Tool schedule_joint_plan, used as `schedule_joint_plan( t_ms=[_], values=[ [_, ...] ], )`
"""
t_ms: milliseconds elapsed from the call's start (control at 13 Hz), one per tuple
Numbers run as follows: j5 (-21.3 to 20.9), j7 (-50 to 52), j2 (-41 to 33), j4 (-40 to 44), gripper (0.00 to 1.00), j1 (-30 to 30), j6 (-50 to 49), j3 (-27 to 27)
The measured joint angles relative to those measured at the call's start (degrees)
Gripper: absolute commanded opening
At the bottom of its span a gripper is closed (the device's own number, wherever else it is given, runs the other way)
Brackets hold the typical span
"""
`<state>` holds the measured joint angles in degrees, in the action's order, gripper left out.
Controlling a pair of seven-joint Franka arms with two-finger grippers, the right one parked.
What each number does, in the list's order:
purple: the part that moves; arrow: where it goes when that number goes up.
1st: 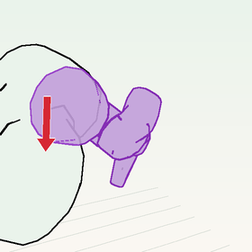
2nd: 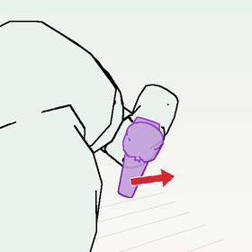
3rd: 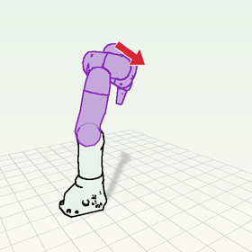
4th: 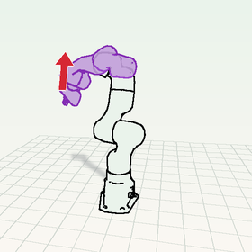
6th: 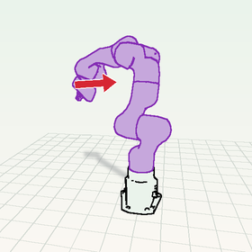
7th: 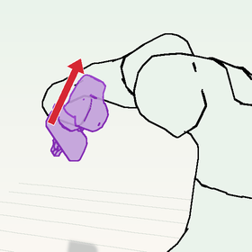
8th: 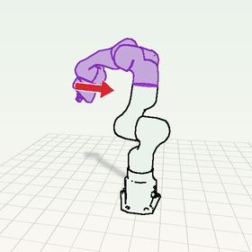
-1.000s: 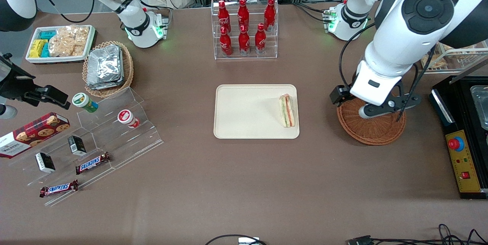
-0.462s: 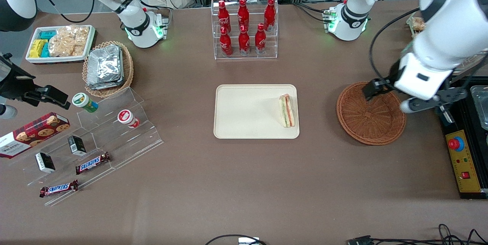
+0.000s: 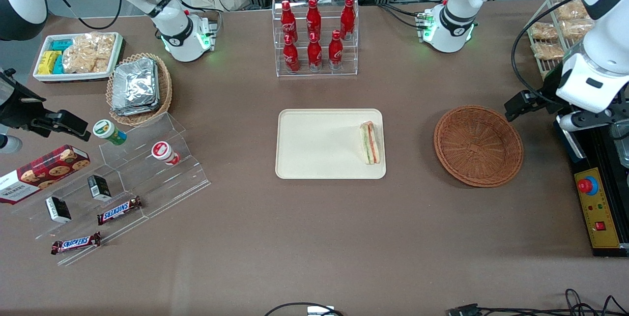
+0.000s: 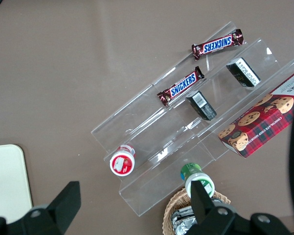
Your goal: Place sandwich from basket to tray
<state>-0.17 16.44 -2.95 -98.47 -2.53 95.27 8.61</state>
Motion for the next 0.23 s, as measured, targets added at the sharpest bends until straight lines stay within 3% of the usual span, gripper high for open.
schedule_joint_plan(
  t_ms=[231],
  values=[
    [1.3, 0.0, -0.9, -1.0, 1.00, 1.7, -0.1, -2.3]
  ],
)
